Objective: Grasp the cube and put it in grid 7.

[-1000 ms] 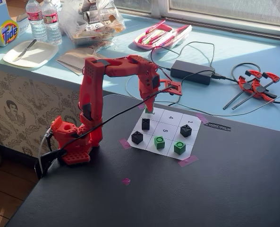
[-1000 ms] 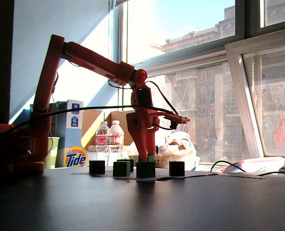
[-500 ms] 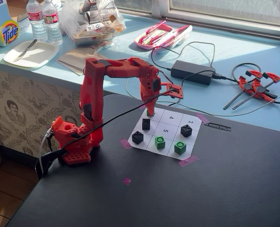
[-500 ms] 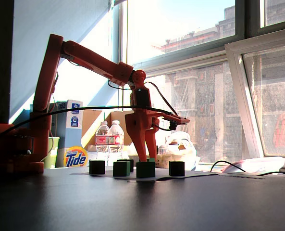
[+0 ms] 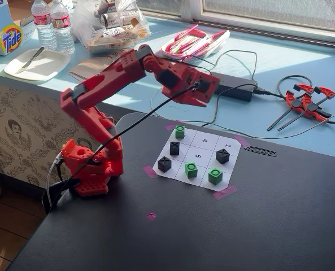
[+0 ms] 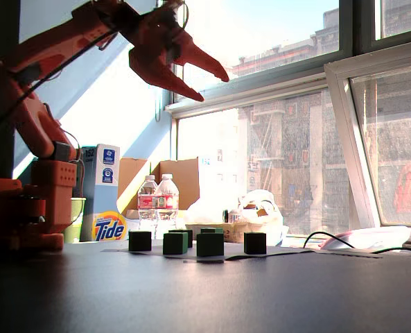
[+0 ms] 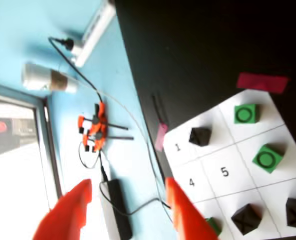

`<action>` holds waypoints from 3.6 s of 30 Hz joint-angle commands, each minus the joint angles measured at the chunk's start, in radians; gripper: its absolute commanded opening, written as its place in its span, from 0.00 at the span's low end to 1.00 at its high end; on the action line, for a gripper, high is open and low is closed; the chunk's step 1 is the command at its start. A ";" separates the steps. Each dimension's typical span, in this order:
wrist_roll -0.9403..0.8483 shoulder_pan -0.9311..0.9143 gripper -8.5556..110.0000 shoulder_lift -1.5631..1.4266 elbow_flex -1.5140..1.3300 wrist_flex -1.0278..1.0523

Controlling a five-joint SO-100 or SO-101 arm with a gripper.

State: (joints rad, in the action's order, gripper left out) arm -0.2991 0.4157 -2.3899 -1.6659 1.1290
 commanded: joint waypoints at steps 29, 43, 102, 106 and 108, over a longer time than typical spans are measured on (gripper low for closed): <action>0.212 -0.360 0.07 -0.784 -1.428 -0.799; 0.232 -0.370 0.07 -0.893 -1.465 -0.601; 0.253 -0.394 0.07 -0.913 -1.465 -0.347; 0.253 -0.394 0.07 -0.913 -1.465 -0.347; 0.253 -0.394 0.07 -0.913 -1.465 -0.347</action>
State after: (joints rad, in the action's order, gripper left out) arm -0.0491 0.0291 -3.2981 -3.0588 0.7777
